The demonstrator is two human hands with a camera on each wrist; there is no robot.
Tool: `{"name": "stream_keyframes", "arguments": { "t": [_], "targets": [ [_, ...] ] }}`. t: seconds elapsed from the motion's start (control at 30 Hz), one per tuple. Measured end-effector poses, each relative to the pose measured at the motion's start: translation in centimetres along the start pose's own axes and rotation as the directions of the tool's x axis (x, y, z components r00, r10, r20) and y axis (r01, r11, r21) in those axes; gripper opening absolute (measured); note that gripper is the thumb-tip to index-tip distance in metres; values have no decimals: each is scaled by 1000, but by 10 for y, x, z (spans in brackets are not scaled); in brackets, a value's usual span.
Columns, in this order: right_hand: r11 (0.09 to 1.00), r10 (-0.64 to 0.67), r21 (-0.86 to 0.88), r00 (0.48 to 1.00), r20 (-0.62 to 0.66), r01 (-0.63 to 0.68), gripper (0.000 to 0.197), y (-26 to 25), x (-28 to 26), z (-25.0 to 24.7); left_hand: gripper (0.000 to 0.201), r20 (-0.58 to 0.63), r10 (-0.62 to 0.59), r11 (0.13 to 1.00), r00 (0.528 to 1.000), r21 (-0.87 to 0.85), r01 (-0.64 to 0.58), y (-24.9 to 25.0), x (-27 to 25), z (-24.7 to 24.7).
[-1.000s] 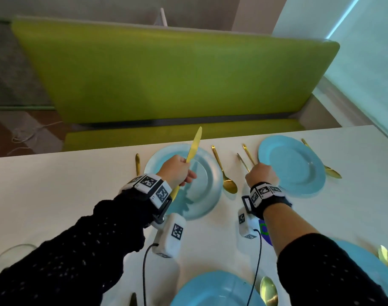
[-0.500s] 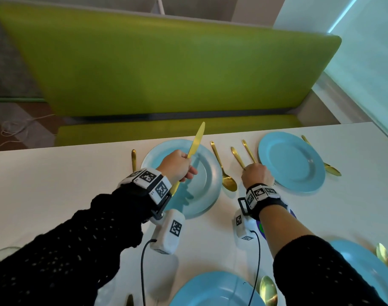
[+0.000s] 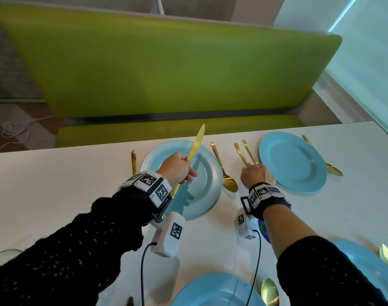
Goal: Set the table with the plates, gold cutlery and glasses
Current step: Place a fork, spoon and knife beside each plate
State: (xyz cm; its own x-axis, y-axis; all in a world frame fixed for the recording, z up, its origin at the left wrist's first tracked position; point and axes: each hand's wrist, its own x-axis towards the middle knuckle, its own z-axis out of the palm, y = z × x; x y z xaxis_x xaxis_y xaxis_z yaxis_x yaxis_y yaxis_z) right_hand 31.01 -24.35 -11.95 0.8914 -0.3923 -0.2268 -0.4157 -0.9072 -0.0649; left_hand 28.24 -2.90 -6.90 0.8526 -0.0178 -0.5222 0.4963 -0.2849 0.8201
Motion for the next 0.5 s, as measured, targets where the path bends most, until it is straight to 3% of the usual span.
{"name": "stream_keyframes", "arguments": {
  "t": [0.5],
  "targets": [
    [1000,19,11,1000,13,-20,42,-1,10,-1,16,-19,-16,1000,1000,-7,16,-5,-2,2]
  ]
}}
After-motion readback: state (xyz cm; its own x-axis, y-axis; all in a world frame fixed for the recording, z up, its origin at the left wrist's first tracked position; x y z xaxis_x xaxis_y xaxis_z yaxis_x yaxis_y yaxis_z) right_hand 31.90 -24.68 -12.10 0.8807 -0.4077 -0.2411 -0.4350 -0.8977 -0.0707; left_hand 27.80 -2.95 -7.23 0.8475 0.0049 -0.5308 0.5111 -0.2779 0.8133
